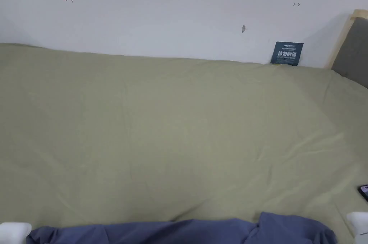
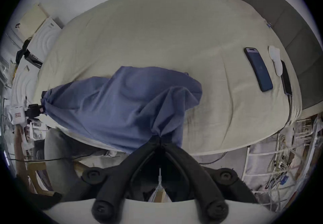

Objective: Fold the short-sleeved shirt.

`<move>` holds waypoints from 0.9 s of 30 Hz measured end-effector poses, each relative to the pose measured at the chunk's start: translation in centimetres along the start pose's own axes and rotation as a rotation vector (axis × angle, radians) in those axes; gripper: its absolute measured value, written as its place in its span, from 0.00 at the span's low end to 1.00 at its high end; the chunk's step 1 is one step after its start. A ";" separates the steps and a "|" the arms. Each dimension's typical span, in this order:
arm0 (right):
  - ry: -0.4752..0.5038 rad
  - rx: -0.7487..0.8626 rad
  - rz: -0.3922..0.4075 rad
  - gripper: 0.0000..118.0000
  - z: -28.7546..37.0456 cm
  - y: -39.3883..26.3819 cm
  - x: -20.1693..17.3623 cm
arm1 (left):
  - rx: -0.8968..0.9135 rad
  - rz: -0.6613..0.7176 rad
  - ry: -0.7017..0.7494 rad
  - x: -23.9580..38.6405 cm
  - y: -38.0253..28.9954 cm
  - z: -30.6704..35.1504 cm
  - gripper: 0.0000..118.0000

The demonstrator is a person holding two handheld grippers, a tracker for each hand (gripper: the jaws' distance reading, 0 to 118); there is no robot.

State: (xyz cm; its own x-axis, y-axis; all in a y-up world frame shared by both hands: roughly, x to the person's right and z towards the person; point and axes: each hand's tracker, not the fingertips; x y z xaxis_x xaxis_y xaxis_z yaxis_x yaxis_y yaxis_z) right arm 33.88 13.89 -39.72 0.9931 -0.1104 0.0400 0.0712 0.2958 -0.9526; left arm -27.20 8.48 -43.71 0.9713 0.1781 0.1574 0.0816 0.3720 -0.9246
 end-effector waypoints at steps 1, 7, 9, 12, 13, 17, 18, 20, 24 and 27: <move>-0.021 -0.006 -0.006 0.02 -0.4 0.2 0.1 | 0.000 0.008 -0.003 -0.1 -0.2 -0.2 0.07; 0.020 0.016 0.003 0.63 1.5 -0.3 0.3 | 0.103 0.178 -0.122 -0.6 -0.7 3.1 0.86; 0.008 0.103 0.046 0.63 4.8 -0.8 -1.0 | 0.201 0.189 -0.123 -0.5 -0.6 6.2 0.86; -0.065 0.226 0.108 0.63 8.7 -0.6 -4.0 | 0.304 0.153 -0.082 1.9 0.9 10.4 0.86; -0.095 0.265 0.130 0.63 9.4 -0.4 -5.3 | 0.332 0.124 -0.064 3.3 1.6 11.3 0.86; -0.101 0.404 0.130 0.63 8.3 -0.4 -11.1 | 0.390 0.016 0.061 11.3 2.9 10.8 0.86; -0.074 0.425 0.119 0.62 7.5 -0.6 -12.2 | 0.380 -0.010 0.079 13.1 2.8 9.9 0.86; -0.070 0.415 0.089 0.60 5.4 -1.1 -14.4 | 0.361 -0.010 0.143 16.2 2.2 7.3 0.81; -0.100 0.428 0.101 0.00 1.0 -3.1 -18.7 | 0.328 -0.047 0.082 21.8 0.3 3.3 0.00; -0.101 0.431 0.095 0.00 -0.9 -3.6 -20.3 | 0.272 -0.087 0.089 24.3 -0.4 0.7 0.00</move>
State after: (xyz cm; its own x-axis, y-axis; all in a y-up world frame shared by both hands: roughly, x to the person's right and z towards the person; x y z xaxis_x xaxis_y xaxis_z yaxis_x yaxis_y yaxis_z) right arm 13.43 14.23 -37.40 0.9997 0.0233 0.0082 -0.0096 0.6710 -0.7414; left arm -3.82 13.28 -39.23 0.9800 0.0591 0.1902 0.1143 0.6151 -0.7801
